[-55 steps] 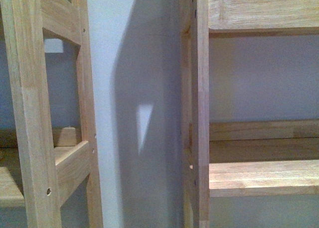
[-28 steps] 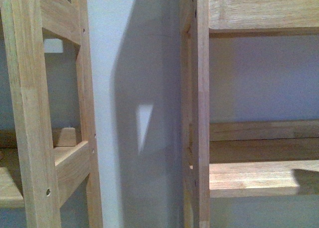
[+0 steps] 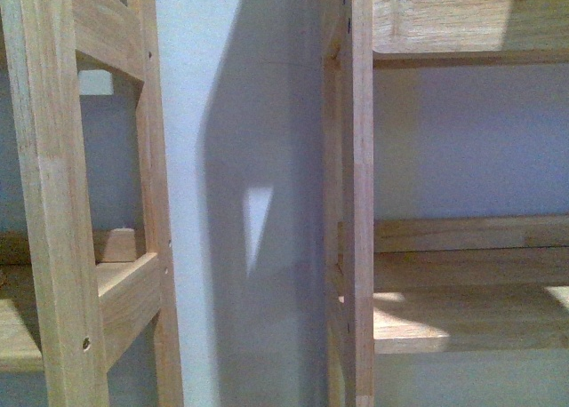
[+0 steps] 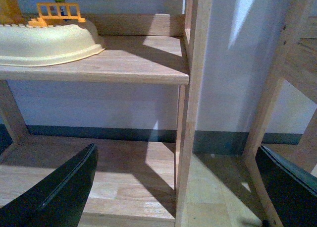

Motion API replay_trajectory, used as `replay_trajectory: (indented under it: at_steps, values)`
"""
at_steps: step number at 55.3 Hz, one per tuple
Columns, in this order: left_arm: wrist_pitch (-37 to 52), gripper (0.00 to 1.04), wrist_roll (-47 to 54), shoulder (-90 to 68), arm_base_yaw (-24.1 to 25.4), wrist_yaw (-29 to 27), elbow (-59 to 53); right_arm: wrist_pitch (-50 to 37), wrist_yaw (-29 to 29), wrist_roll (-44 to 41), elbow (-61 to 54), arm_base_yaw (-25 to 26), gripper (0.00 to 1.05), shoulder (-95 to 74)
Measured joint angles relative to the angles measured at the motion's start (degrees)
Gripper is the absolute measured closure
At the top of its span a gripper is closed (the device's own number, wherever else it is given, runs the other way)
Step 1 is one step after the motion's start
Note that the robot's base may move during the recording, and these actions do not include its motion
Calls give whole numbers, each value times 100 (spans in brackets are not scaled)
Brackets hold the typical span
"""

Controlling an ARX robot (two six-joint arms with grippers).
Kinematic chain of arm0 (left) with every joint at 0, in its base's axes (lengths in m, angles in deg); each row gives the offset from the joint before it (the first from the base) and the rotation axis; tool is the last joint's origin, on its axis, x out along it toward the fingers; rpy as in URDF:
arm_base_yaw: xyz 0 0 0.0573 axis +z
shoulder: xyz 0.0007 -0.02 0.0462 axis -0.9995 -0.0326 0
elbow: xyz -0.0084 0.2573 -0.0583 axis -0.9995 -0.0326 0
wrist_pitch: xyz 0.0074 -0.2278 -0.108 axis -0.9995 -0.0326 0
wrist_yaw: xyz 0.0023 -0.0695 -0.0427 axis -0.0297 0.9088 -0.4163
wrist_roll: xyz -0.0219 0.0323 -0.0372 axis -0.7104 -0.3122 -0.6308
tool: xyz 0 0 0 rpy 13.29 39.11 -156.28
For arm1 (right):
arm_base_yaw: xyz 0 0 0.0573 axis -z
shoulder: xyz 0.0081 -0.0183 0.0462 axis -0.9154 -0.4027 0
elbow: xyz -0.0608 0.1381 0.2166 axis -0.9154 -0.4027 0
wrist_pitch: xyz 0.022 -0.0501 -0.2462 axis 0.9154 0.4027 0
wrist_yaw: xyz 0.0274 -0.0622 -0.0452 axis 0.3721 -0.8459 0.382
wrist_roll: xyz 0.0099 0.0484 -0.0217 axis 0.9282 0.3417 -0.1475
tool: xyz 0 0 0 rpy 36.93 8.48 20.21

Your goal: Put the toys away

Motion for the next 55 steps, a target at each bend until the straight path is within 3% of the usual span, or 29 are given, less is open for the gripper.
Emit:
replay_trajectory:
  at_steps: [31, 40, 55]
  values:
    - [0, 6, 0, 0, 0, 2, 0, 376, 1117, 634, 3086, 420, 98, -2894]
    - [0, 6, 0, 0, 0, 0, 0, 942, 1377, 1150, 4144, 514, 98, -3832]
    - [0, 6, 0, 0, 0, 0, 0, 1351, 1834, 1963, 4909, 501, 98, -4688]
